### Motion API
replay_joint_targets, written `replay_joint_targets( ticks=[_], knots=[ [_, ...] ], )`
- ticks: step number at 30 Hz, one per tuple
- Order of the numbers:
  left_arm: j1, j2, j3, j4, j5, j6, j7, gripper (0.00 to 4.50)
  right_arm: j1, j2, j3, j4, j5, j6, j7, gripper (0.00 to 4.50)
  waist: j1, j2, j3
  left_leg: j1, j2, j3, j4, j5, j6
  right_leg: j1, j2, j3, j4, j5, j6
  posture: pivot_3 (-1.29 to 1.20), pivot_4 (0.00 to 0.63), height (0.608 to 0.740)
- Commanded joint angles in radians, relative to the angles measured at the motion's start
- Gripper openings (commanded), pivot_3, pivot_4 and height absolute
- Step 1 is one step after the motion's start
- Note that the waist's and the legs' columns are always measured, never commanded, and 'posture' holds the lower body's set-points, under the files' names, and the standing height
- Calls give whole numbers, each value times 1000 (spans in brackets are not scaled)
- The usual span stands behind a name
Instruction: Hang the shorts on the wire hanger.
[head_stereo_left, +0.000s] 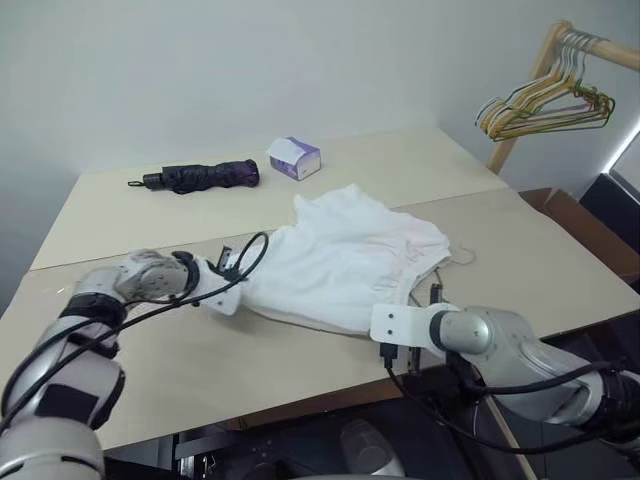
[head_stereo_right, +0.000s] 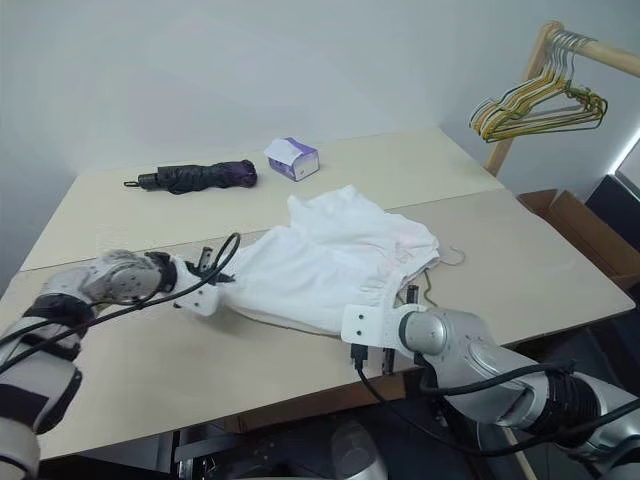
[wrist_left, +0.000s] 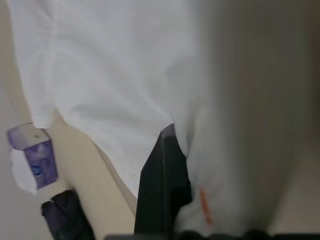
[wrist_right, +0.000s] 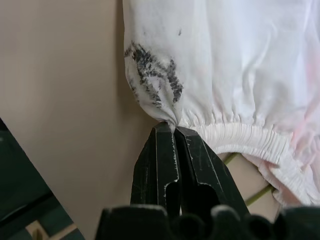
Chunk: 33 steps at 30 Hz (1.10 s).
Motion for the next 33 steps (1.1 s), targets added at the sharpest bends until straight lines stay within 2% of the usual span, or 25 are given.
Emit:
replay_joint_targets(
  ticks=[1, 7, 12, 16, 19, 22, 26, 29, 33],
  knots=[
    [129, 126, 50, -237, -197, 50, -179, 34, 36, -55, -84, 24, -48, -191, 25, 0, 4, 0, 0, 0, 0, 0, 0, 0, 0, -1, 0, 1, 1, 0, 0, -414, 0, 740],
    [463, 330, 179, -668, -419, 278, -282, 34, 151, -144, -230, 150, -78, -685, 71, 0, 9, 2, 1, 0, 1, 2, -1, -1, -1, -1, 0, 3, 1, 4, -6, -389, 15, 740],
    [853, 465, 407, -1065, -563, 533, -268, 34, 229, -166, -349, 241, -39, -1005, 148, 0, 12, 3, 4, 3, 4, 4, -2, -3, -4, 0, 2, 4, 0, 3, -6, -364, 25, 740],
    [1173, 450, 656, -1324, -619, 691, -331, 34, 291, -210, -413, 312, 1, -1234, 267, 0, 28, 2, 7, 7, 5, 7, -5, -4, -7, 3, 2, 5, -1, 3, -8, -336, 31, 740],
    [1251, 410, 746, -1396, -619, 753, -360, 34, 301, -199, -445, 350, 19, -1298, 327, 0, 60, 1, 10, 10, 7, 9, -6, -6, -10, 6, 2, 5, -2, 0, -15, -318, 31, 740],
    [1191, 383, 733, -1382, -599, 782, -353, 34, 248, -142, -463, 407, 32, -1309, 369, 0, 89, 3, 10, 11, 8, 11, -6, -6, -10, 7, 2, 6, -5, 0, -16, -308, 24, 740],
    [938, 333, 646, -1279, -573, 831, -315, 34, 86, -19, -496, 503, 47, -1206, 401, 0, 123, 4, 9, 10, 8, 11, -7, -7, -10, 6, 2, 6, -7, 1, -18, -309, 5, 740],
    [603, 241, 544, -1104, -517, 897, -267, 34, -115, 86, -505, 676, -1, -1182, 387, 0, 142, 5, 9, 10, 6, 11, -7, -6, -10, 5, 3, 5, -7, 5, -21, -315, 0, 740],
    [27, 47, 409, -652, -324, 895, -94, 34, -442, 243, -471, 1091, -177, -1265, 216, 0, 146, 4, 8, 10, 5, 6, -6, -4, -11, 6, 7, 2, -10, 10, -20, -310, 0, 740]
  ],
)
